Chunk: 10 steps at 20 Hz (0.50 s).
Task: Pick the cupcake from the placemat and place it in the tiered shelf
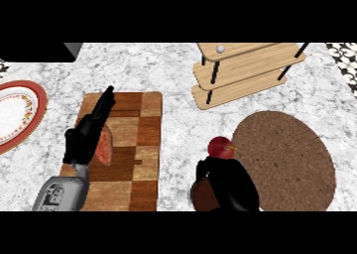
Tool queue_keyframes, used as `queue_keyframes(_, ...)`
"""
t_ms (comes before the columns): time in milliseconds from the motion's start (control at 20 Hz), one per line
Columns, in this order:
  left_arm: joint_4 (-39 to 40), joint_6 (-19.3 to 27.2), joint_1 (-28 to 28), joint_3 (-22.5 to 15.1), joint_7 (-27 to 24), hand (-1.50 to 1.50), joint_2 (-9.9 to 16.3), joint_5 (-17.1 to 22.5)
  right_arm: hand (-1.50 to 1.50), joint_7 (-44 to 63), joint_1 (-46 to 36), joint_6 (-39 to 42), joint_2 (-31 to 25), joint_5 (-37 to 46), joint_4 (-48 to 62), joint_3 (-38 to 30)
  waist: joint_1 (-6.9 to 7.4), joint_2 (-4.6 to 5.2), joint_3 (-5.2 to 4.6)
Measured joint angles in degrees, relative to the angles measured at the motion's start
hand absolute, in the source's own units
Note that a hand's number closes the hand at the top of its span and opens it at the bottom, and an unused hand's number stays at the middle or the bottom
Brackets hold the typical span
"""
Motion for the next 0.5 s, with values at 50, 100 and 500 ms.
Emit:
queue_keyframes(50, 0.32, -0.16, 0.21, 0.17, -0.45, 0.00, 0.17, 0.07, 1.50, 1.16, 0.66, -0.81, 0.45, -0.19, -1.48, 1.97, -0.10, 0.03, 0.03)
queue_keyframes(100, 0.53, -0.23, 0.34, 0.46, -0.85, 0.00, 0.29, 0.26, 1.50, 2.36, 0.76, -2.36, 0.81, -1.26, -2.75, 3.62, -0.12, 0.06, 0.05)
queue_keyframes(500, 0.30, 0.36, 1.45, -0.08, -1.70, 0.00, -0.32, -0.35, 1.50, 7.68, 1.16, -13.23, 0.73, -4.39, -13.74, 10.42, -0.49, 0.04, 0.10)
